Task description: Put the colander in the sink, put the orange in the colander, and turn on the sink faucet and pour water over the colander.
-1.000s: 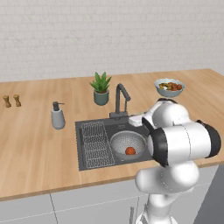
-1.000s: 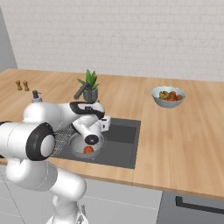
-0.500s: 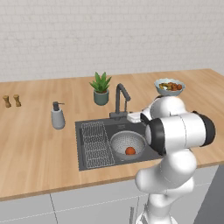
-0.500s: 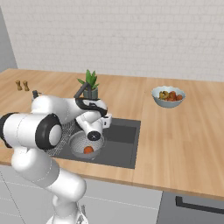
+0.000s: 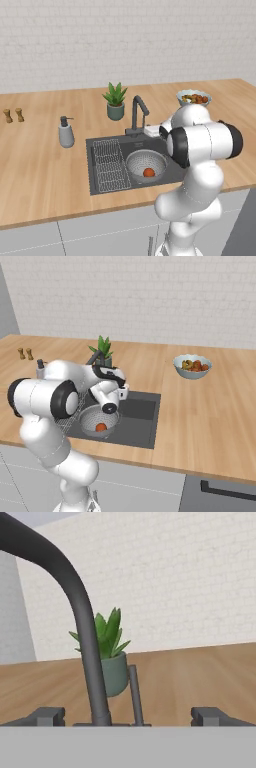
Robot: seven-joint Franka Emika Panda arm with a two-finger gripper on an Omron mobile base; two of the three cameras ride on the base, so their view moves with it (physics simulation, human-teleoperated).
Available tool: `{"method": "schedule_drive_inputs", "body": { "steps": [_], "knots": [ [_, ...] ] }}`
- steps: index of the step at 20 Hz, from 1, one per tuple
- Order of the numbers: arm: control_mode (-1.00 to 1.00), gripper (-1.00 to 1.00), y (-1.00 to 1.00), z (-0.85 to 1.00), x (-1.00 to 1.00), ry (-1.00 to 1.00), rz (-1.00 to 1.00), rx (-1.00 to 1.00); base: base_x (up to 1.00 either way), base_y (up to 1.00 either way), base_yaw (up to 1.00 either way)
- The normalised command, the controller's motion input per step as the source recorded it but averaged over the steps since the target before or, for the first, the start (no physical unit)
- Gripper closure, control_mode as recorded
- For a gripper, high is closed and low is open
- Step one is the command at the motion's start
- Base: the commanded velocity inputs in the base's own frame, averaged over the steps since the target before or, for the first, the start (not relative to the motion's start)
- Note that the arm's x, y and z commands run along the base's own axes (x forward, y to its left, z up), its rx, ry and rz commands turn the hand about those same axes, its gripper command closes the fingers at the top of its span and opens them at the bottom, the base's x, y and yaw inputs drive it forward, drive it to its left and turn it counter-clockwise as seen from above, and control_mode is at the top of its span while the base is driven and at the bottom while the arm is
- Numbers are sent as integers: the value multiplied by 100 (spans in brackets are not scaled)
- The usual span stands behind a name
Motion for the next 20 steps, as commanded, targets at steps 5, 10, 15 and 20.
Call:
{"method": "schedule_drive_inputs", "body": {
  "steps": [5, 10, 15, 20],
  "knots": [
    [-100, -100, -7, -4, 9, 0, 0, 6, 0, 0, 0],
    [-100, -100, -21, -5, 2, 0, 0, 6, 0, 0, 0],
    [-100, -100, -23, -9, 2, 0, 0, 3, 0, 0, 0],
    [-100, -100, -2, -13, 2, 0, 0, 0, 0, 0, 0]
  ]
}}
